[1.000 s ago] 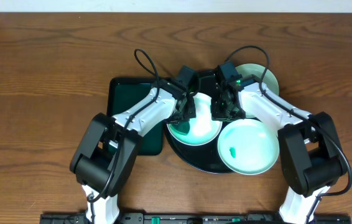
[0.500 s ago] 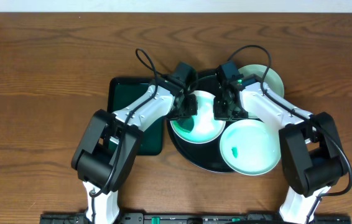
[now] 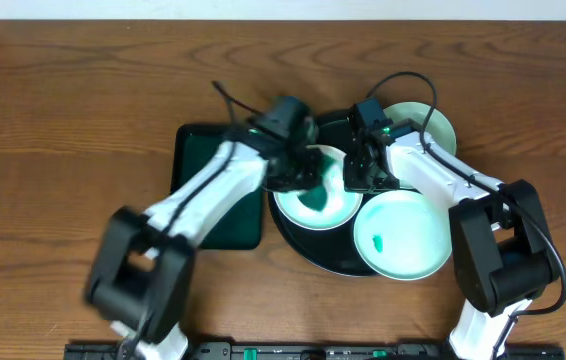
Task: Clean dirty plates on tray and stack at the side
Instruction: 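Carry the green sponge with the left gripper onto the green tray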
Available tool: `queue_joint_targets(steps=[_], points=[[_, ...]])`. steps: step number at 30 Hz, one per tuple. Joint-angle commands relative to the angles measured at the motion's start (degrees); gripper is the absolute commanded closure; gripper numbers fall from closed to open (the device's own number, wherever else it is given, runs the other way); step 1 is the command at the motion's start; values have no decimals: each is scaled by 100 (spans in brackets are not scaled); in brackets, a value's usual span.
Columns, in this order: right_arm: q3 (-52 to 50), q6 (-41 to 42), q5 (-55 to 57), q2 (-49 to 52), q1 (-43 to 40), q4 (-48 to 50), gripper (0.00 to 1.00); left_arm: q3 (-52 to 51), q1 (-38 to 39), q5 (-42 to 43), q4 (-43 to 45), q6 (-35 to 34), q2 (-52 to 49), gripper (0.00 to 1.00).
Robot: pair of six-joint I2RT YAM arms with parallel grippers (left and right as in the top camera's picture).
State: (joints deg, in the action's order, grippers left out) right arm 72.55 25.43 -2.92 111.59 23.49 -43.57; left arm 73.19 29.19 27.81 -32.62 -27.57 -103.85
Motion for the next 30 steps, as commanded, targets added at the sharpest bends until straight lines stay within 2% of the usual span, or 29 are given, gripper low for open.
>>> queue_joint_targets(steps=[1, 9, 13, 16, 20, 30], points=[[-48, 22, -422, 20, 133, 96, 99, -4, -293, -1049, -330, 118, 739, 93], [-48, 22, -422, 20, 133, 96, 99, -44, -804, -2815, -1506, 334, 1008, 93], [-48, 22, -422, 20, 133, 98, 99, -225, -938, -2855, -1600, 748, 911, 92], [-48, 22, -422, 20, 133, 96, 99, -501, -1097, -3161, -1593, 739, 896, 93], [-48, 22, -422, 20, 133, 96, 99, -734, -1261, -3154, -1521, 715, 870, 92], [-48, 22, -422, 20, 133, 96, 99, -1646, -1447, -3165, -647, 717, 870, 93]])
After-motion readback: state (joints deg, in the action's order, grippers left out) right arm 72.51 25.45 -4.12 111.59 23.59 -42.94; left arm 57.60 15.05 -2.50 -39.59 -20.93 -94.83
